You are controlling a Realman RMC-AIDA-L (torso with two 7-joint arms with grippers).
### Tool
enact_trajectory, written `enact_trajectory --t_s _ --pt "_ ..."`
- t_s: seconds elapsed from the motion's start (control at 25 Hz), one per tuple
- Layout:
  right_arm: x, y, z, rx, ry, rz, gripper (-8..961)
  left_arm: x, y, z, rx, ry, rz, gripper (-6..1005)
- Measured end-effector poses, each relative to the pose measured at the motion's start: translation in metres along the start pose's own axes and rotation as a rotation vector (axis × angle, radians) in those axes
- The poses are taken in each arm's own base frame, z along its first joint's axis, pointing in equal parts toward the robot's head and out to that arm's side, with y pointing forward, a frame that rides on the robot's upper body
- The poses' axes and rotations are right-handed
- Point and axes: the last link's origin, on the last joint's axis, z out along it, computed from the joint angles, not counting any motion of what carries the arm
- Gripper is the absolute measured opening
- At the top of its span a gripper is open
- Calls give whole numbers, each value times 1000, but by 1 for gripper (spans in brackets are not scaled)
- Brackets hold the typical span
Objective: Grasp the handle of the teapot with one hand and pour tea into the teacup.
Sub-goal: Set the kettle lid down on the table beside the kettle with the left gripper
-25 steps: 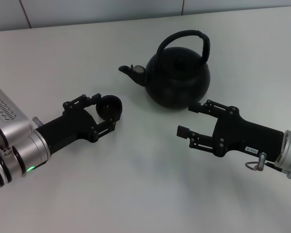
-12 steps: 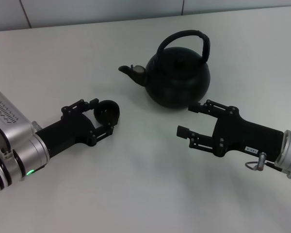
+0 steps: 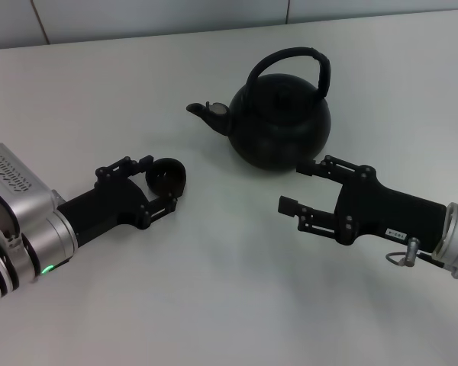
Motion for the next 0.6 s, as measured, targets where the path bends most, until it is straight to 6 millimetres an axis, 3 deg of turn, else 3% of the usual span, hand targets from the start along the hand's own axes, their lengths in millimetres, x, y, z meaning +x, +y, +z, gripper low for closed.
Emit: enact_trajectory --t_s 0.52,0.6 --pt "-2 -2 1 -2 -1 -6 740 2 -1 2 -2 1 1 683" --pt "-2 -2 1 -2 -1 -7 740 2 -1 2 -2 0 1 750"
